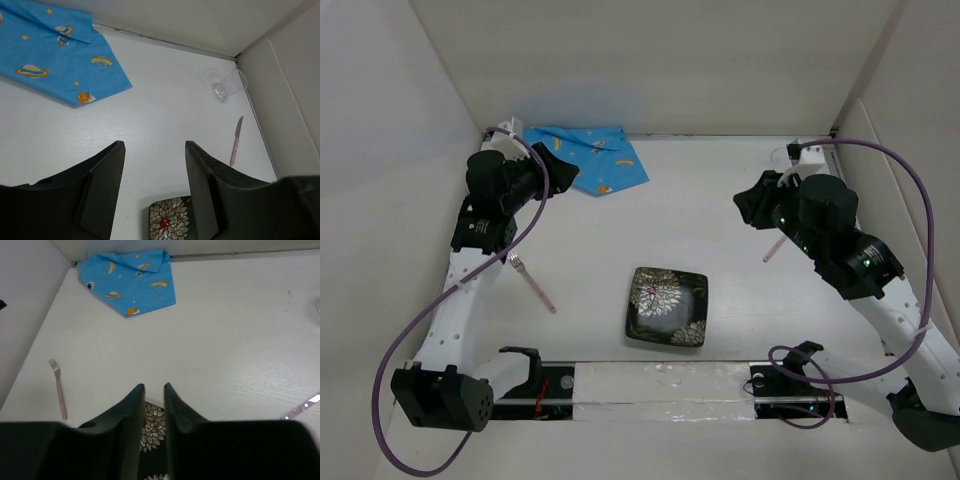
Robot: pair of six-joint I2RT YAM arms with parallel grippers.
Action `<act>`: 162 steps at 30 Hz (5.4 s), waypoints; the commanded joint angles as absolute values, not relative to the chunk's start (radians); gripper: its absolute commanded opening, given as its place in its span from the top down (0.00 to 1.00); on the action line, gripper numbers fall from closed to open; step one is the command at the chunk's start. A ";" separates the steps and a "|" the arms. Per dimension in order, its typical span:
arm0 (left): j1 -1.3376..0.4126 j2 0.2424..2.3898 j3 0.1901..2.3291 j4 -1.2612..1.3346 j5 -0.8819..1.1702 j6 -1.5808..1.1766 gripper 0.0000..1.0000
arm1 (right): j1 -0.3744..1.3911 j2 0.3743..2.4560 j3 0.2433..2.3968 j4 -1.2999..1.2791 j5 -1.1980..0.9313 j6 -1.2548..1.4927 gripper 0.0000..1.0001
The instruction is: Set the dinner table for one person
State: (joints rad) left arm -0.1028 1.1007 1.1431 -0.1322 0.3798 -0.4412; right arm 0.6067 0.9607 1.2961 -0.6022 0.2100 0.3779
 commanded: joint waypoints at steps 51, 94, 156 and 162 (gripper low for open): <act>-0.152 2.252 1.787 -0.213 -0.089 -0.647 1.00 | 0.569 1.006 1.233 -0.632 0.054 0.449 0.39; -0.247 1.428 0.968 -0.172 -0.103 -0.517 0.41 | 0.442 1.764 1.207 -0.442 0.270 0.592 0.34; -0.233 1.591 1.163 -0.393 -0.077 -0.379 0.36 | 0.204 1.566 1.252 -0.426 0.081 0.594 1.00; -0.233 1.649 1.092 -0.252 0.135 -0.413 0.34 | 0.204 1.571 1.252 -0.410 0.054 0.595 1.00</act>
State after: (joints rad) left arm -0.2340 1.6341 1.1229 -0.3748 -0.0025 -0.3740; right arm 0.2089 1.5921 1.2186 -0.4583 0.0582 0.5949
